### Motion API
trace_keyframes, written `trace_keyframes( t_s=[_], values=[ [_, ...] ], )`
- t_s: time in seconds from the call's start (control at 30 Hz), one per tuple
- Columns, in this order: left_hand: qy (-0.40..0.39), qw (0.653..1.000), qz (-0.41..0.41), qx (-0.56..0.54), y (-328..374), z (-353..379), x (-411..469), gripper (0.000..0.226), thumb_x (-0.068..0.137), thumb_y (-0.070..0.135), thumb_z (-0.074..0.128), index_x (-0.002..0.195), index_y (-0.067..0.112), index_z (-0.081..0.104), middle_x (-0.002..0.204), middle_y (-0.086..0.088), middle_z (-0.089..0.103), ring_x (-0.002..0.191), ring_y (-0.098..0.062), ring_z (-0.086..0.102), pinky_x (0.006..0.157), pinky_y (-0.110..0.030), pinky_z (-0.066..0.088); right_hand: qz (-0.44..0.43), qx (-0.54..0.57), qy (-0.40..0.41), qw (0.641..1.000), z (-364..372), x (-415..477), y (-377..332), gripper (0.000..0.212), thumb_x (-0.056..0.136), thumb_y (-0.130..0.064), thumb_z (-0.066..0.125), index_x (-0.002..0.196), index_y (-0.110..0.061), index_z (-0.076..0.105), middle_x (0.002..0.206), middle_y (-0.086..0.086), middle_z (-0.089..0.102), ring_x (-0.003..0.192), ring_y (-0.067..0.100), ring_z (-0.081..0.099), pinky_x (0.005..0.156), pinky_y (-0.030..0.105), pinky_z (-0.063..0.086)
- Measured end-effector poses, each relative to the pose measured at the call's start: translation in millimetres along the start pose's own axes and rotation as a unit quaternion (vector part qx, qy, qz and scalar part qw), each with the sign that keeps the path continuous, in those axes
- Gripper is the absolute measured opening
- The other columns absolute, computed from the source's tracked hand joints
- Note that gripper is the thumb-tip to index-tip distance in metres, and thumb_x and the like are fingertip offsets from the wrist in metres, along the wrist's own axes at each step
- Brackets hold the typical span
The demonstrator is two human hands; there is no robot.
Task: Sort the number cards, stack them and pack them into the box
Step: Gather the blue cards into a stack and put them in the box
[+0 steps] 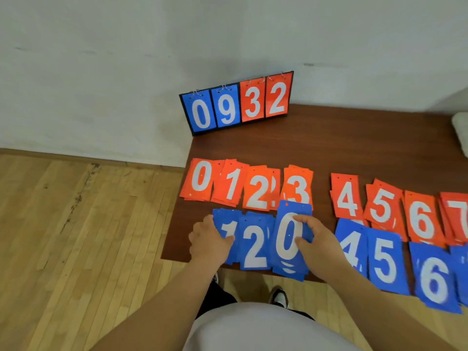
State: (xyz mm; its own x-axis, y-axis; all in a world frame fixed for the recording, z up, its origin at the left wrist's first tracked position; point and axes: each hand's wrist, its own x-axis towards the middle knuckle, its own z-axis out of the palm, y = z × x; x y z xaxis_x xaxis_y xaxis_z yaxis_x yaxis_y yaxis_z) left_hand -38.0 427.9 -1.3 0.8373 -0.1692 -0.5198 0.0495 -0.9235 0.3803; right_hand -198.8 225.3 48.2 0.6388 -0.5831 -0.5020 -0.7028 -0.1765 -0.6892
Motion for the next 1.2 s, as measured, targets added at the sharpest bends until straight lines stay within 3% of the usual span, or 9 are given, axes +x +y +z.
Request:
trace_keyframes(
  t_s=[0.1,0.2,0.33,0.5,0.6,0.77,1.0,1.13,1.2],
  values=[
    [-0.002,0.998,-0.049,0.034,18,15,1,0.093,0.083,0.047,0.076,0.153,0.027,0.018,0.148,-0.008,0.031,0.135,-0.035,0.033,0.102,-0.051,0.045,-0.009,0.002,-0.001,1.000,-19,-2,21,0.043,0.100,-0.014,0.058,0.132,-0.042,0.053,0.107,-0.018,0.063,0.063,0.013,0.065,0.044,0.027,0.050],
    [0.012,0.996,-0.060,0.061,23,24,-1,0.094,0.084,0.037,0.078,0.154,0.029,0.015,0.149,-0.009,0.028,0.134,-0.037,0.032,0.101,-0.051,0.046,-0.018,0.007,-0.013,1.000,-34,-1,30,0.040,0.101,-0.016,0.060,0.130,-0.042,0.051,0.111,-0.018,0.059,0.079,0.008,0.066,0.055,0.033,0.061],
    [0.027,0.995,-0.073,0.056,20,28,-2,0.095,0.083,0.033,0.081,0.152,0.031,0.017,0.140,-0.009,0.033,0.127,-0.036,0.038,0.093,-0.047,0.051,-0.033,0.021,-0.029,0.999,-41,1,29,0.040,0.101,-0.016,0.061,0.126,-0.045,0.049,0.104,-0.029,0.054,0.081,0.007,0.065,0.065,0.044,0.064],
    [0.035,0.996,-0.056,0.052,11,28,3,0.097,0.076,0.040,0.087,0.146,0.032,0.021,0.122,-0.008,0.038,0.113,-0.031,0.052,0.080,-0.039,0.054,-0.016,0.050,-0.028,0.998,-31,6,26,0.044,0.096,-0.020,0.068,0.134,-0.036,0.051,0.118,-0.011,0.055,0.103,0.014,0.061,0.059,0.021,0.059],
    [0.037,0.997,-0.039,0.057,5,27,5,0.098,0.074,0.045,0.087,0.146,0.032,0.022,0.117,-0.007,0.043,0.112,-0.027,0.053,0.076,-0.036,0.052,-0.006,0.057,-0.035,0.998,-23,6,22,0.044,0.096,-0.020,0.068,0.134,-0.035,0.050,0.119,-0.011,0.054,0.101,0.013,0.060,0.057,0.017,0.057],
    [0.040,0.994,-0.040,0.098,2,25,4,0.100,0.075,0.052,0.083,0.148,0.034,0.017,0.121,-0.006,0.048,0.116,-0.029,0.051,0.090,-0.041,0.051,0.003,0.050,-0.047,0.998,-12,10,13,0.043,0.097,-0.021,0.067,0.134,-0.035,0.050,0.118,-0.011,0.055,0.096,0.012,0.062,0.055,0.018,0.056],
    [0.025,1.000,0.000,-0.014,-2,28,2,0.101,0.079,0.026,0.087,0.150,0.039,0.016,0.115,-0.002,0.032,0.094,-0.017,0.059,0.072,-0.031,0.063,0.009,0.074,-0.049,0.996,-4,13,4,0.040,0.097,-0.019,0.067,0.125,-0.040,0.049,0.117,-0.011,0.056,0.092,0.009,0.062,0.055,0.018,0.056],
    [0.017,0.999,0.025,-0.028,-9,26,2,0.104,0.080,0.025,0.086,0.155,0.039,0.014,0.127,-0.003,0.033,0.081,-0.009,0.060,0.065,-0.022,0.058,0.008,0.071,-0.050,0.996,-1,16,0,0.040,0.098,-0.018,0.066,0.129,-0.038,0.050,0.114,-0.012,0.056,0.087,0.004,0.062,0.055,0.019,0.056],
    [0.009,0.998,0.038,-0.039,-13,25,4,0.102,0.081,0.024,0.086,0.155,0.040,0.016,0.129,-0.002,0.038,0.080,-0.007,0.059,0.065,-0.024,0.060,0.007,0.067,-0.051,0.996,1,18,-3,0.040,0.098,-0.018,0.065,0.128,-0.039,0.049,0.114,-0.012,0.057,0.088,0.006,0.062,0.057,0.021,0.058]
  ],
)
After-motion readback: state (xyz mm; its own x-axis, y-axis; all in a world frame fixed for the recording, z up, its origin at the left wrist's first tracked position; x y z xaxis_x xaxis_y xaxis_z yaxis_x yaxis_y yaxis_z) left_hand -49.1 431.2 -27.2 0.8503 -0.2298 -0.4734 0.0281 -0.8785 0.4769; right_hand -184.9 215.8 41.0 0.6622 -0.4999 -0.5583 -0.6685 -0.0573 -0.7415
